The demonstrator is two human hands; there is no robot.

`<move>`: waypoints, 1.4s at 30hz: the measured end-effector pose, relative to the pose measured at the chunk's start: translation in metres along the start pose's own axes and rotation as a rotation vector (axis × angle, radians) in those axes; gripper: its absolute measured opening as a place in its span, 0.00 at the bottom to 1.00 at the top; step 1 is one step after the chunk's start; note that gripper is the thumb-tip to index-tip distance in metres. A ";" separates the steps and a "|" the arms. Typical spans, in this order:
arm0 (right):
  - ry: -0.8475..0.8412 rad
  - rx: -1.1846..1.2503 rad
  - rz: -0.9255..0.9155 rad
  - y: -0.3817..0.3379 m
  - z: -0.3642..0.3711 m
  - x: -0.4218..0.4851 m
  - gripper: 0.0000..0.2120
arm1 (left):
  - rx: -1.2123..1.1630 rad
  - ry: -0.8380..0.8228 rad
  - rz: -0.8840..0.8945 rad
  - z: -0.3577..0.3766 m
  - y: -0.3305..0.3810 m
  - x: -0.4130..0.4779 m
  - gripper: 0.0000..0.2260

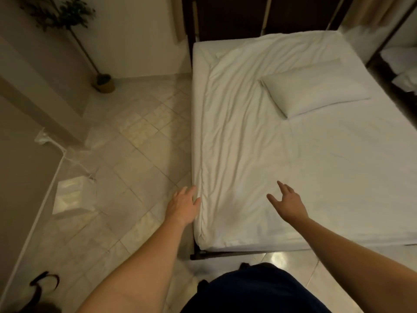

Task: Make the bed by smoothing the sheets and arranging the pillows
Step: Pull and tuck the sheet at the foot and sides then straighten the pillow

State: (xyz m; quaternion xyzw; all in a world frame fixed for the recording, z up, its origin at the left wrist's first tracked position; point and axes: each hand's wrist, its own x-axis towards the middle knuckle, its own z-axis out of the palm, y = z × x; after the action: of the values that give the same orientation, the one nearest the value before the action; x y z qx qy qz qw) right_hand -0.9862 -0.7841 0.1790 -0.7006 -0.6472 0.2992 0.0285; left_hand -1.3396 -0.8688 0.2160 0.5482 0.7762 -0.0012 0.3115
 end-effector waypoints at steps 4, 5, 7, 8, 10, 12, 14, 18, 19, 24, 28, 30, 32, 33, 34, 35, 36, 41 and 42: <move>0.026 0.041 0.035 -0.014 0.013 -0.010 0.37 | 0.014 0.012 0.053 -0.019 0.000 0.015 0.28; 0.031 0.043 0.042 -0.018 0.011 -0.008 0.37 | 0.006 0.023 0.065 -0.022 0.002 0.019 0.28; 0.013 0.021 0.048 -0.023 0.012 -0.007 0.37 | -0.007 0.013 0.075 -0.023 0.004 0.016 0.27; 0.005 0.012 0.047 -0.025 0.016 -0.008 0.37 | 0.007 0.011 0.084 -0.023 0.002 0.014 0.27; -0.002 0.010 0.044 -0.031 0.024 -0.011 0.37 | 0.042 0.023 0.089 -0.031 -0.006 0.017 0.27; 0.006 0.017 0.057 -0.041 0.029 -0.011 0.36 | 0.044 0.039 0.078 -0.044 -0.012 0.028 0.27; 0.013 0.024 0.089 -0.048 0.033 -0.012 0.36 | 0.047 0.025 0.101 -0.050 -0.016 0.042 0.27; 0.053 0.043 0.158 -0.070 0.040 -0.007 0.36 | 0.078 -0.001 0.198 -0.065 -0.027 0.078 0.27; 0.071 0.061 0.179 -0.080 0.041 -0.003 0.36 | 0.079 -0.007 0.216 -0.073 -0.031 0.090 0.27; 0.155 0.137 0.291 -0.139 0.065 0.001 0.36 | 0.150 -0.060 0.334 -0.117 -0.068 0.138 0.26; 0.214 0.174 0.328 -0.201 0.079 0.018 0.36 | 0.194 -0.057 0.352 -0.168 -0.108 0.178 0.26; 0.238 0.192 0.340 -0.232 0.087 0.026 0.36 | 0.207 -0.059 0.372 -0.189 -0.128 0.192 0.26; 0.241 0.192 0.351 -0.259 0.097 0.030 0.36 | 0.217 -0.055 0.398 -0.207 -0.147 0.201 0.26; 0.245 0.186 0.344 -0.271 0.100 0.033 0.36 | 0.218 -0.046 0.407 -0.215 -0.154 0.205 0.26; 0.250 0.182 0.335 -0.284 0.101 0.038 0.36 | 0.214 -0.035 0.414 -0.226 -0.159 0.210 0.26; 0.255 0.180 0.329 -0.296 0.100 0.044 0.36 | 0.206 -0.026 0.418 -0.236 -0.162 0.215 0.26; 0.258 0.181 0.323 -0.308 0.098 0.051 0.36 | 0.201 -0.016 0.422 -0.247 -0.164 0.221 0.26; 0.267 0.151 0.279 -0.353 0.094 0.084 0.36 | 0.175 0.004 0.417 -0.282 -0.178 0.252 0.26; 0.271 0.148 0.277 -0.358 0.092 0.091 0.36 | 0.173 0.003 0.417 -0.287 -0.179 0.259 0.26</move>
State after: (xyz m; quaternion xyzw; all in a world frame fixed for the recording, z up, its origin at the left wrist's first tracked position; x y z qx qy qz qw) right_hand -1.3486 -0.6744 0.2215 -0.8126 -0.5113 0.2502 0.1252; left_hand -1.6837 -0.6218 0.2605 0.7215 0.6435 -0.0027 0.2555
